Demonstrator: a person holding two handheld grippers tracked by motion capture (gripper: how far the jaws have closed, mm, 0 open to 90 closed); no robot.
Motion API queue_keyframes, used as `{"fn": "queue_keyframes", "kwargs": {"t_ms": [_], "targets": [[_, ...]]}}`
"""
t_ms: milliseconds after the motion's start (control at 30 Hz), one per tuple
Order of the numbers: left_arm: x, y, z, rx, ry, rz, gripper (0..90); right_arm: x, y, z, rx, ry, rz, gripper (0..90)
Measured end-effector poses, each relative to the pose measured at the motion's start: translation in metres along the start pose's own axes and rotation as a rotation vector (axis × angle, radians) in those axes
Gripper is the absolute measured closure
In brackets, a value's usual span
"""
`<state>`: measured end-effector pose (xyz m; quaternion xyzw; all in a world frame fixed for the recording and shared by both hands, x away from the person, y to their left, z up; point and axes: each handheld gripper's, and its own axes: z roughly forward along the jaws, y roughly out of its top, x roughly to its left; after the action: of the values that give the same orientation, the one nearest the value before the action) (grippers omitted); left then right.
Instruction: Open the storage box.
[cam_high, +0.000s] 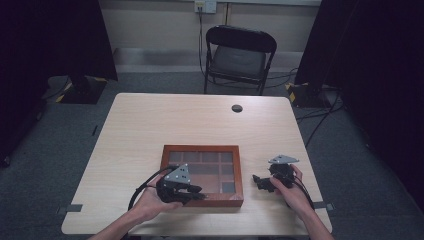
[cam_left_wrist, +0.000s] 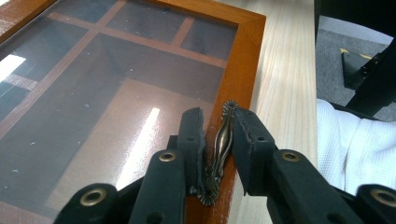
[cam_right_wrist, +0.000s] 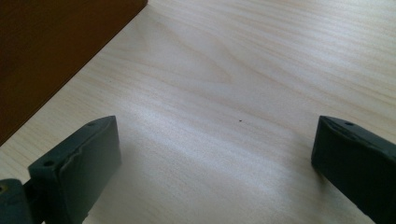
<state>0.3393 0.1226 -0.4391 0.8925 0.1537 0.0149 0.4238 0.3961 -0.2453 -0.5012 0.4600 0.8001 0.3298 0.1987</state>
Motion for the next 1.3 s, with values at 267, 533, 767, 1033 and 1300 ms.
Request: {"fn": "queue_keyframes", "kwargs": {"t_ms": [267, 533, 767, 1033, 1300], "targets": [[-0.0020, 0.0008, -0.0002, 0.001, 0.014, 0.008, 73.8, 0.0001, 0.0000, -0.0001, 0.001, -0.001, 0.002, 0.5], [-0.0004, 0.0024, -0.0020, -0.003, -0.017, -0.010, 80.8, 0.0001, 0.0000, -0.0001, 0.002, -0.001, 0.002, 0.5], [-0.0009, 0.0008, 0.0009, -0.007, -0.014, -0.005, 80.1, 0.0001, 0.0000, -0.0001, 0.001, -0.001, 0.002, 0.5], [-0.0009, 0.0008, 0.0010, -0.013, -0.019, -0.018, 80.9, 0.0001, 0.0000, -0.0001, 0.001, -0.001, 0.002, 0.5], [0.0044, 0.0037, -0.0057, -0.038, -0.053, -0.078, 80.9, 0.0002, 0.0000, -0.0001, 0.001, 0.001, 0.002, 0.4]]}}
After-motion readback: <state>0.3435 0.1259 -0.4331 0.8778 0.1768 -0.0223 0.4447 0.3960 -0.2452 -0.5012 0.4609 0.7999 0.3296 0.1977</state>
